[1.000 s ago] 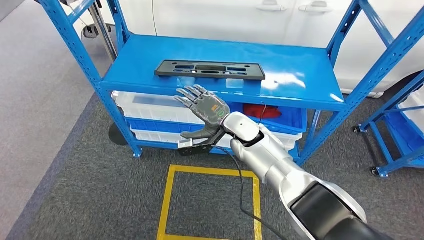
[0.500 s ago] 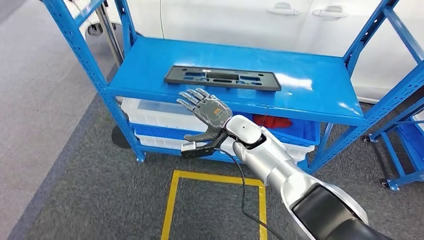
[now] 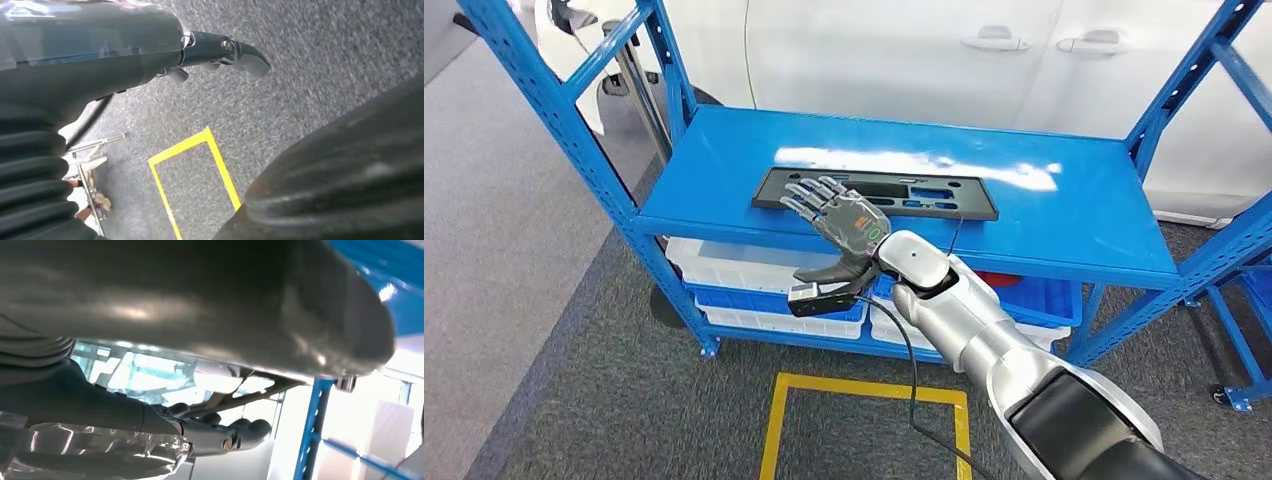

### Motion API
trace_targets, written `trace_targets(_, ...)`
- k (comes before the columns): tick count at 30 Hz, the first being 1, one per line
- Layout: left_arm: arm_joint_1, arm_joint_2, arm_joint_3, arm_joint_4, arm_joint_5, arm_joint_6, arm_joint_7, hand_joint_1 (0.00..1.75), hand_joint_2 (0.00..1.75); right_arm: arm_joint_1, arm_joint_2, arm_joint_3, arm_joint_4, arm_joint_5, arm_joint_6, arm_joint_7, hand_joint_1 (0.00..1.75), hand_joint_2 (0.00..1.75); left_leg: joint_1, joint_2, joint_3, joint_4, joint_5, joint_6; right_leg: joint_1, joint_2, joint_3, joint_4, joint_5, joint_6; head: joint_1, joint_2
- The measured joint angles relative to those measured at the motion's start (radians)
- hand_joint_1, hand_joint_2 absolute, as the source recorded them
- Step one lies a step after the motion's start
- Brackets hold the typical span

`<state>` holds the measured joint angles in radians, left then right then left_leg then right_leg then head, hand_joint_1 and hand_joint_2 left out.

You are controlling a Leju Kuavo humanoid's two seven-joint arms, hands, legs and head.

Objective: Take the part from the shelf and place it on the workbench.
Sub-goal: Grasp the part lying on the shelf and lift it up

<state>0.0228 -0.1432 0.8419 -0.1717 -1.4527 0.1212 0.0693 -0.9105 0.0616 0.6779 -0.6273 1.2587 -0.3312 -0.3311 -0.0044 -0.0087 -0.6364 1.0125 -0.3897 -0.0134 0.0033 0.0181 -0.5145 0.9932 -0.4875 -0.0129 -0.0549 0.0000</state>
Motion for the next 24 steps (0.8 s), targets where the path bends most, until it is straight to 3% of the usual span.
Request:
trace_targets(2,-0.002,0.001,0.000,0.000,0.000,-0.002,0.001,0.00,0.00,-0.003,0.000,0.000,0.000,0.000,-0.004,0.000,0.00,0.00,-0.001,-0.002,0.006,-0.006,-0.001,0.031,0.001,-0.001,0.002,0.005,-0.011,0.010,0.000,0.000)
trace_targets(4,-0.003,0.001,0.000,0.000,-0.001,-0.004,0.003,0.00,0.00,-0.006,0.001,0.000,-0.001,-0.001,-0.008,-0.001,0.00,0.00,0.001,-0.004,0.018,-0.008,-0.008,0.042,-0.001,-0.004,-0.008,0.041,-0.023,0.019,0.000,0.000)
trace_targets(5,-0.003,0.001,0.000,0.000,-0.002,-0.005,0.004,0.00,0.00,-0.007,0.001,0.000,-0.002,-0.001,-0.009,-0.002,0.00,0.00,0.002,-0.004,0.025,-0.009,-0.011,0.045,-0.003,-0.006,-0.031,0.087,-0.037,0.024,0.000,0.000)
trace_targets(8,-0.003,0.001,0.000,0.000,-0.003,-0.012,-0.001,0.00,0.00,-0.002,0.001,0.000,-0.002,-0.002,-0.010,-0.002,0.00,0.00,0.001,-0.006,0.037,-0.009,-0.026,0.051,-0.008,-0.010,-0.156,0.274,-0.107,0.036,0.000,0.000)
trace_targets(9,-0.003,0.001,0.000,0.000,-0.004,-0.014,-0.003,0.00,0.00,0.001,0.001,0.000,-0.001,-0.002,-0.010,-0.002,0.00,0.00,0.000,-0.008,0.042,-0.008,-0.032,0.051,-0.008,-0.010,-0.187,0.301,-0.112,0.036,0.000,0.000)
trace_targets(10,-0.003,0.001,0.000,0.000,-0.005,-0.016,-0.005,0.00,0.00,0.003,0.000,0.000,-0.001,-0.002,-0.010,-0.002,0.00,0.00,-0.001,-0.010,0.049,-0.008,-0.038,0.051,-0.006,-0.011,-0.199,0.289,-0.091,0.032,0.000,0.000)
trace_targets(11,-0.002,0.001,0.000,0.000,-0.005,-0.016,-0.005,0.00,0.00,0.004,0.000,0.000,-0.001,-0.002,-0.010,-0.002,0.00,0.00,-0.003,-0.012,0.059,-0.008,-0.045,0.051,-0.004,-0.011,-0.192,0.242,-0.047,0.026,0.000,0.000)
trace_targets(13,-0.002,0.000,0.000,0.001,-0.006,-0.018,-0.005,0.00,0.00,0.003,0.000,0.000,-0.001,-0.002,-0.010,-0.002,0.00,0.00,-0.007,-0.014,0.078,-0.010,-0.058,0.049,0.007,-0.008,-0.153,0.106,0.054,0.003,0.000,0.000)
trace_targets(14,-0.002,-0.001,0.000,0.001,-0.006,-0.019,-0.005,0.00,0.00,0.002,0.000,0.000,-0.001,-0.002,-0.009,-0.002,0.00,0.00,-0.007,-0.015,0.083,-0.011,-0.063,0.047,0.012,-0.007,-0.136,0.051,0.082,-0.008,0.000,0.000)
trace_targets(16,-0.001,-0.002,0.000,0.001,-0.007,-0.019,-0.005,0.00,0.00,0.000,0.000,0.000,-0.002,-0.001,-0.008,-0.002,0.00,0.00,-0.004,-0.017,0.087,-0.011,-0.064,0.038,0.021,-0.005,-0.123,0.005,0.093,-0.022,0.000,0.000)
trace_targets(18,-0.001,0.000,0.000,0.001,-0.007,-0.019,-0.006,0.00,0.00,-0.001,0.001,0.000,-0.003,-0.001,-0.008,-0.002,0.00,0.00,-0.003,-0.018,0.091,-0.004,-0.064,0.029,0.016,-0.005,-0.106,-0.014,0.099,-0.025,0.000,0.000)
trace_targets(20,-0.001,0.001,0.000,0.001,-0.008,-0.020,-0.006,0.00,0.00,-0.005,0.002,0.000,-0.003,-0.001,-0.007,-0.001,0.00,0.87,-0.004,-0.017,0.073,0.044,-0.091,0.020,0.007,-0.006,-0.086,-0.027,0.099,-0.026,0.000,0.000)
trace_targets(22,-0.003,0.003,0.000,0.001,-0.007,-0.020,-0.011,0.00,0.00,-0.007,0.004,0.001,-0.003,-0.001,-0.005,0.000,0.00,1.75,-0.002,-0.016,0.012,0.157,-0.150,0.009,0.005,-0.007,-0.080,-0.028,0.096,-0.027,0.000,0.000)
trace_targets(24,-0.004,0.004,0.000,0.001,-0.006,-0.019,-0.022,0.00,0.00,-0.003,0.005,0.001,-0.002,-0.001,-0.002,0.002,0.00,1.75,-0.002,-0.018,-0.043,0.254,-0.183,-0.001,0.004,-0.006,-0.078,-0.024,0.090,-0.026,0.000,0.000)
